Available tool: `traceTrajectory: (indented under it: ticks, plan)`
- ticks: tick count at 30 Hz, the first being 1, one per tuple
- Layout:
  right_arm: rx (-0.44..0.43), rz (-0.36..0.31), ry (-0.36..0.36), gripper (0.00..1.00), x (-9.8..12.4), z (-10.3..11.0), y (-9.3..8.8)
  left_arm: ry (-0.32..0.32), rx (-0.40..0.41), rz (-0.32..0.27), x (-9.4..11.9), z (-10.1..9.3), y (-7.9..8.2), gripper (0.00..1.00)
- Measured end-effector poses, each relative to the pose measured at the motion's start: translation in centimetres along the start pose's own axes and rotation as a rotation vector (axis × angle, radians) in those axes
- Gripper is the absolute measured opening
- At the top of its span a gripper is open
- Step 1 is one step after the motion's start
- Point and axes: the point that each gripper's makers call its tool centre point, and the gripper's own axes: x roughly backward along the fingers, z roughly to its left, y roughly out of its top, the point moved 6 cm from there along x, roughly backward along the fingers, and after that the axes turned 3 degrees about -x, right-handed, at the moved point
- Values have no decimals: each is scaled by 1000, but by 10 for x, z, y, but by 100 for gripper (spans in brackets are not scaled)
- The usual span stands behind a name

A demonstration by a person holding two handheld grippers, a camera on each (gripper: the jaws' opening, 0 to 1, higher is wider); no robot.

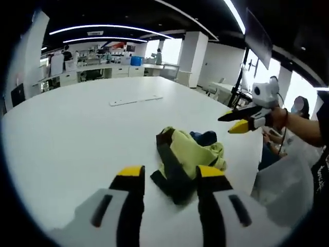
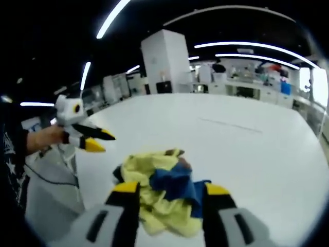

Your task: Fold the garment on the visible template until the final outline fits inside the template.

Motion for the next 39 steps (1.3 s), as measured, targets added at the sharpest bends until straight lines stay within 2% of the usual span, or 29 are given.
traceTrajectory:
  ticks: [6,12,17,20,25,29,33,35,37,39]
  plan:
    - [-37,25,14,37,-19,0,-2,-22,17,52,-19,-1,-12,32]
    - [-56,52,40,32,-33,3,-7,-45,71,84,-35,3,-23,28]
    - [-91,64,67,24,-39,6,-11,-54,99,119,-43,-1,-34,24]
    - [-87,69,75,19,-42,7,-13,-62,132,128,-46,-2,-38,21]
    - [-77,75,94,9,-45,9,-15,-99,212,157,-51,-3,-46,10]
    - [-80,72,99,4,-45,9,-16,-99,230,165,-52,-1,-50,6]
    - [-62,61,88,0,-43,8,-15,-87,222,152,-49,-2,-46,0]
    - [-54,57,85,0,-42,8,-14,-81,162,144,-46,-3,-42,0]
    - [-30,64,90,0,-40,9,-13,-48,109,137,-42,-2,-37,0]
    - [10,64,84,0,-37,11,-11,-50,99,139,-38,-5,-34,0]
